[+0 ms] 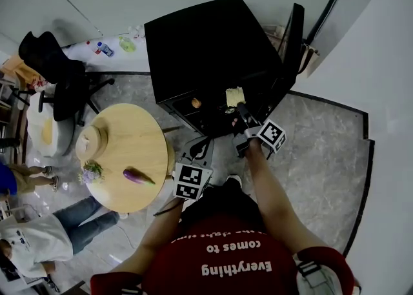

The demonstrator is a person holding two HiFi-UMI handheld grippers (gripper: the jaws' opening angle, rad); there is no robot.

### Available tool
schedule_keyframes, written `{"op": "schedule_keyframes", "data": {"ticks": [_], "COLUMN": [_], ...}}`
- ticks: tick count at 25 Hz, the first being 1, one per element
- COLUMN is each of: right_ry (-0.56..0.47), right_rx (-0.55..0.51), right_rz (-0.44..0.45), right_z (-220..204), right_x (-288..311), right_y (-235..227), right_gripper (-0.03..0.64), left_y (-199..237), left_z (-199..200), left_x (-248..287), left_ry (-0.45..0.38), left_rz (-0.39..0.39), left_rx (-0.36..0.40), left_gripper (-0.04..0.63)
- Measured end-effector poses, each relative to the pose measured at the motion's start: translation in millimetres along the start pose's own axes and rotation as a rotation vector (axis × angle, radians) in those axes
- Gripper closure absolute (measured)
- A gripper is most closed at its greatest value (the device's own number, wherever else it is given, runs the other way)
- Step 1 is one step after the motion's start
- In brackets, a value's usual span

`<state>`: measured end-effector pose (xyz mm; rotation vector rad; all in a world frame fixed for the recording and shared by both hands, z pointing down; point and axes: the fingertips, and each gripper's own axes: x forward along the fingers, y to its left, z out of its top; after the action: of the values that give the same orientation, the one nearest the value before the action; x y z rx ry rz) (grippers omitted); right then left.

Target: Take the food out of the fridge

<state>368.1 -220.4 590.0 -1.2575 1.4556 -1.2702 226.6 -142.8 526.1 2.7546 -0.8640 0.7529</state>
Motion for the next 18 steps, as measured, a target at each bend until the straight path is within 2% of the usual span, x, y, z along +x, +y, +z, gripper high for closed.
{"op": "schedule_keyframes", "data": {"ticks": [7, 18], "right_ry": [0.017, 0.078], "right_rx": [-0.023, -0.037], "right_rz": [0.089, 0.142], "right_z": [-4.2, -39.0], "right_x": [-18.4, -59.0], "right_y": [31.1, 56.6], "right_gripper": [0.591, 0.591], "left_y": [4.2, 7.7], "left_z": [9.3, 1.6], "left_x": [-12.2, -38.9], "left_ry": [-0.041, -0.080], "left_rz": [0.002, 0.015], "left_rx": [-0.006, -0.041], "left_gripper": [0.594, 0.594]}}
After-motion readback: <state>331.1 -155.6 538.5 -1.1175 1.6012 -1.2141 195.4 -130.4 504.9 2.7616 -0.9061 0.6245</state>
